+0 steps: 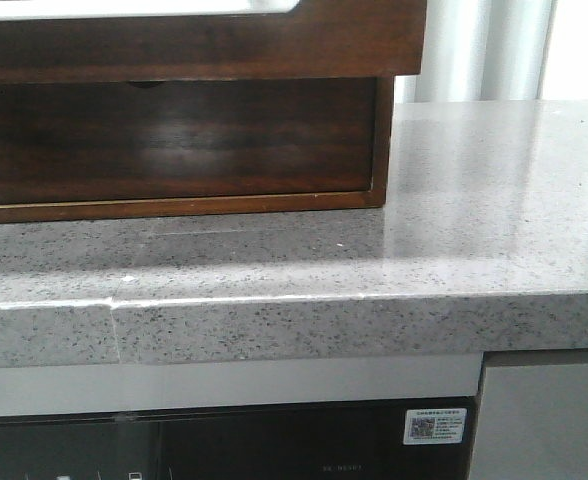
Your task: Put scissors in drawer with both arms
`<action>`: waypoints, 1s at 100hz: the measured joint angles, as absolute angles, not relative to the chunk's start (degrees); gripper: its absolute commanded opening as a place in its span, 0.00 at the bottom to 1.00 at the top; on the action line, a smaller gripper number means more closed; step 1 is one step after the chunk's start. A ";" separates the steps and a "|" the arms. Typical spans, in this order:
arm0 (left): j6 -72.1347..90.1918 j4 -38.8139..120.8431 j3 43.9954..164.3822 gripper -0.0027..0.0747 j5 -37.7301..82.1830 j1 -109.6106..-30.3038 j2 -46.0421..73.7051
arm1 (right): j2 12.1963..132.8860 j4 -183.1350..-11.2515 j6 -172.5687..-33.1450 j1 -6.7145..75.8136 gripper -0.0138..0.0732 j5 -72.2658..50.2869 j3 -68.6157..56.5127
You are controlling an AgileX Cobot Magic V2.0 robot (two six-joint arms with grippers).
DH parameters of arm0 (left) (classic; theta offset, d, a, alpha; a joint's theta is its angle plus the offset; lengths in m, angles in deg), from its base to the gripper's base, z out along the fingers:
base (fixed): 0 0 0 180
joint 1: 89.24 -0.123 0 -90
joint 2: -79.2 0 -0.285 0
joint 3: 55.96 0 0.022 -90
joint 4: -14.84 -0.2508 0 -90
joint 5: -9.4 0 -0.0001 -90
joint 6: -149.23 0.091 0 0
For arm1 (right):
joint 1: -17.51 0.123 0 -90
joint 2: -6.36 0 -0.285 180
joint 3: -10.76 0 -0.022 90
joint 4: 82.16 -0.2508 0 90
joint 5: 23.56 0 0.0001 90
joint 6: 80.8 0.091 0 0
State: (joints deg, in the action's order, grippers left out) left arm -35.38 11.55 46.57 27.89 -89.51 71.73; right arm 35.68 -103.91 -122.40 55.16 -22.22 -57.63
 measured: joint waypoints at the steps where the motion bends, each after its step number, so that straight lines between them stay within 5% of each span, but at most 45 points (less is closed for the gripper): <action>1: -35.38 11.55 46.57 0.04 27.89 -89.51 71.73 | 35.78 -103.91 -122.40 55.16 0.04 -22.32 -57.63; 27: -35.38 11.55 46.57 0.04 27.89 -89.51 71.73 | 36.58 -102.52 -119.14 51.51 0.04 -27.76 -57.63; 70: -35.38 11.55 46.57 0.04 27.89 -89.51 71.73 | 25.99 -77.74 -76.54 32.57 0.04 -28.20 -67.28; 100: -35.38 11.55 46.57 0.04 27.89 -89.51 71.73 | 19.37 -73.97 -69.99 19.75 0.04 -18.66 -67.42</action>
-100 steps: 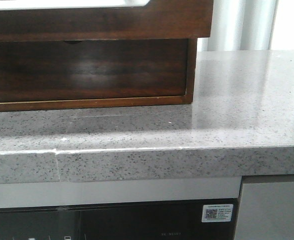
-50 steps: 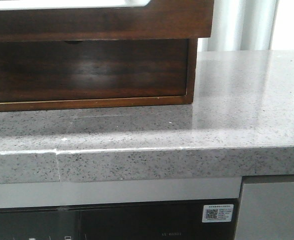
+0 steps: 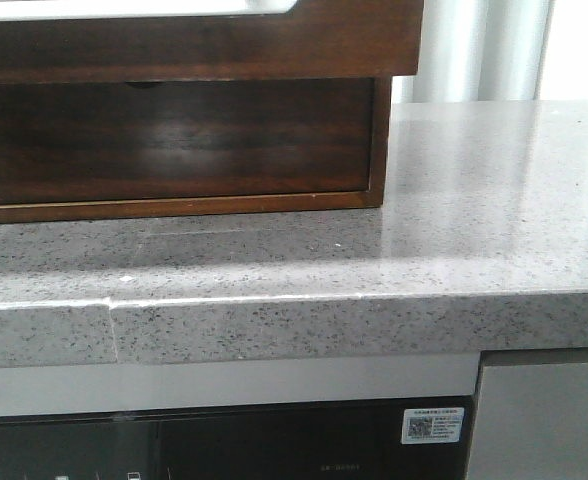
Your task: Put scissors in drawer with both arms
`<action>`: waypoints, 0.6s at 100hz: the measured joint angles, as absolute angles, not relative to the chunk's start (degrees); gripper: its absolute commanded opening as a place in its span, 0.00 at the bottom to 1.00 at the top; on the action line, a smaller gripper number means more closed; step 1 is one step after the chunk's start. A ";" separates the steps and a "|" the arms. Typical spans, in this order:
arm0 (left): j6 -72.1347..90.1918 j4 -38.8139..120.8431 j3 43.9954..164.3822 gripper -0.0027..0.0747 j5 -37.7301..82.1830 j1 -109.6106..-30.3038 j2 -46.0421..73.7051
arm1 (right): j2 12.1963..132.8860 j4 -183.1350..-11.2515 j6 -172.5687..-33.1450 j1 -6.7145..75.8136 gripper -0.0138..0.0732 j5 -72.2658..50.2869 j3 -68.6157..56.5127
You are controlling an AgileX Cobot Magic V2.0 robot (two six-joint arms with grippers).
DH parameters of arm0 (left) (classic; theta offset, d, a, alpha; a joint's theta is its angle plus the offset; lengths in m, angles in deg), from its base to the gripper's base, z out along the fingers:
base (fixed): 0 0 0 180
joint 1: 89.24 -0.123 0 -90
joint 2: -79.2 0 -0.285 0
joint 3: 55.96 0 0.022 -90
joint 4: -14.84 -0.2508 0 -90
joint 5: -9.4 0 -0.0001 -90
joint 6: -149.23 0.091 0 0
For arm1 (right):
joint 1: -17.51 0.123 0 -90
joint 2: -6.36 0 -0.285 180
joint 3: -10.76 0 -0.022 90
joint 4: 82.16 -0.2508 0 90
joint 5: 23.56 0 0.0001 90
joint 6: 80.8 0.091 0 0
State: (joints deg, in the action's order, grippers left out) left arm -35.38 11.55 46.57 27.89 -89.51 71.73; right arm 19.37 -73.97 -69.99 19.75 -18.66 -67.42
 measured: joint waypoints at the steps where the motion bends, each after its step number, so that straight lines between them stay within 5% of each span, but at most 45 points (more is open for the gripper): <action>1: -35.38 11.55 46.57 0.04 27.89 -89.51 71.73 | 18.92 -73.97 -70.01 19.34 0.04 -18.34 -67.42; 27: -35.38 11.55 46.57 0.04 27.89 -89.51 71.73 | 13.64 -73.51 -69.89 15.13 0.04 -5.47 -67.42; 60: -35.38 11.55 46.57 0.04 27.89 -89.51 71.73 | 13.64 -75.13 -75.00 14.78 0.04 -5.30 -67.42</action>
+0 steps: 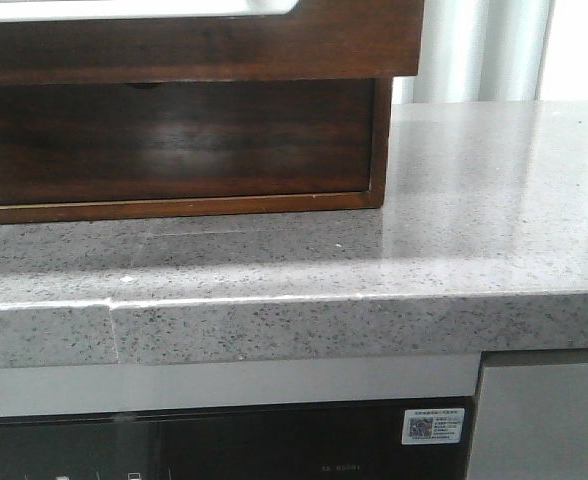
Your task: Put scissors in drawer with both arms
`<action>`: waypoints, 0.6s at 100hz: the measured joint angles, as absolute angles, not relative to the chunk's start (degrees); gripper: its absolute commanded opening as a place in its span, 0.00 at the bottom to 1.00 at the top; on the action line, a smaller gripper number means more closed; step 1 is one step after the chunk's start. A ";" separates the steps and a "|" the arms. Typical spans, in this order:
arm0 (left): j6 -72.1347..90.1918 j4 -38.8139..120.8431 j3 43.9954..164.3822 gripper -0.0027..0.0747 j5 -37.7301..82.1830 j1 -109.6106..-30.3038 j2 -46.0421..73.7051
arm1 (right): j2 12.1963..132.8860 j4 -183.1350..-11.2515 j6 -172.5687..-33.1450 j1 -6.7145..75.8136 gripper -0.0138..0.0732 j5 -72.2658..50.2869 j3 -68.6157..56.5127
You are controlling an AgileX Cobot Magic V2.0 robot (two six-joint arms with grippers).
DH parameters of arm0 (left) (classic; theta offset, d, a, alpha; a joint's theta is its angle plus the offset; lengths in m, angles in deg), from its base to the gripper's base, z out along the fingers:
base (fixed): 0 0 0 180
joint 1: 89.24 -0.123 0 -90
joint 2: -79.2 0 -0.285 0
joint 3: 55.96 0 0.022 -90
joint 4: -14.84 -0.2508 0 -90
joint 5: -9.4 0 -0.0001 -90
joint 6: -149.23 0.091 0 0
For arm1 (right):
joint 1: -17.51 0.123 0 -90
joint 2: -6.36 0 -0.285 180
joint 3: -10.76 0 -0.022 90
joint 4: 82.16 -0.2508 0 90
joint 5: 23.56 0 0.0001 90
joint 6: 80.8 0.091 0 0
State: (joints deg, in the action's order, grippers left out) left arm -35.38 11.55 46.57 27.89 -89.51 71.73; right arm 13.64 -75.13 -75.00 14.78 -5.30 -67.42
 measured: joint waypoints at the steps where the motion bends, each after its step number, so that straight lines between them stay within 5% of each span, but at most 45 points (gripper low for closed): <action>1: -35.38 11.55 46.57 0.04 27.89 -89.51 71.73 | 13.64 -75.20 -75.33 14.78 0.04 -5.30 -67.42; 60: -35.38 11.55 46.57 0.04 27.89 -89.51 71.73 | 13.64 -76.22 -77.68 14.78 0.04 -5.22 -67.42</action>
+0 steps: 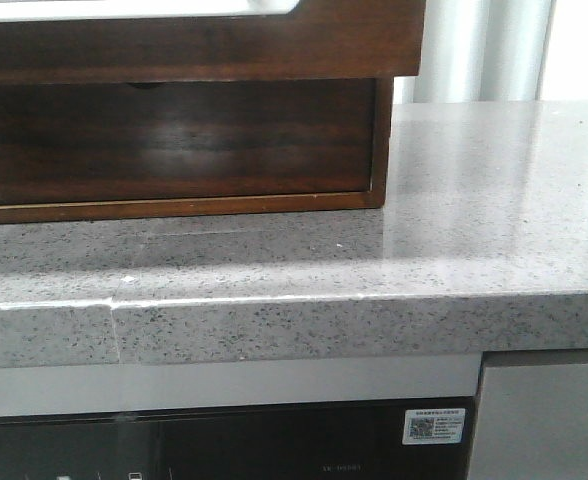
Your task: Put scissors in drawer with both arms
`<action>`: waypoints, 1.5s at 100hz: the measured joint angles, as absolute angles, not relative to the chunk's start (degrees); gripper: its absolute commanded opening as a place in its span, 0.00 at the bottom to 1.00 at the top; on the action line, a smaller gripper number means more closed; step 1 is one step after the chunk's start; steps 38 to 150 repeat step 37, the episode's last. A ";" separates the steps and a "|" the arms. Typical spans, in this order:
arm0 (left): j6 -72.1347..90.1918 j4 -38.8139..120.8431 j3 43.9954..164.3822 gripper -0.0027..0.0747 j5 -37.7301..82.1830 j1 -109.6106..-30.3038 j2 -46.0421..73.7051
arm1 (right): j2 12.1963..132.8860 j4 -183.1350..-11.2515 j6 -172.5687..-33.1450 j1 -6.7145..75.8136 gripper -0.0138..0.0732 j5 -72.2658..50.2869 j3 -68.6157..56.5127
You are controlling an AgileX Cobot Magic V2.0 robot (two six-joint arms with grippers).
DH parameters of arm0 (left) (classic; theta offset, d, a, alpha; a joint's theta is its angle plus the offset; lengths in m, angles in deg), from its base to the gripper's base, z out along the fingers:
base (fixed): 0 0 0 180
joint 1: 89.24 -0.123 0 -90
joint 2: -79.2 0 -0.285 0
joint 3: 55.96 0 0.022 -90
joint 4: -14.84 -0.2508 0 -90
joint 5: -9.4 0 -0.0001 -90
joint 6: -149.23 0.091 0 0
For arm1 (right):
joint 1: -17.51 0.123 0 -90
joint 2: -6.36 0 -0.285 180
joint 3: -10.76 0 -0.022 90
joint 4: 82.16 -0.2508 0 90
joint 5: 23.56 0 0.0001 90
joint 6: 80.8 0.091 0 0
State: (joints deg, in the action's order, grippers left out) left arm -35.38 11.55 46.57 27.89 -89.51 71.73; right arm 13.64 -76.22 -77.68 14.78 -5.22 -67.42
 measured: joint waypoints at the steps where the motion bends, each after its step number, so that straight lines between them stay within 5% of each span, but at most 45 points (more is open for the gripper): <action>1: -35.38 11.55 46.57 0.04 27.89 -89.51 71.73 | 13.64 -76.22 -77.68 14.78 0.04 -5.22 -67.42; 150: -35.38 11.55 46.57 0.04 27.89 -89.51 71.73 | 13.64 -76.22 -78.01 14.78 0.04 -5.22 -67.42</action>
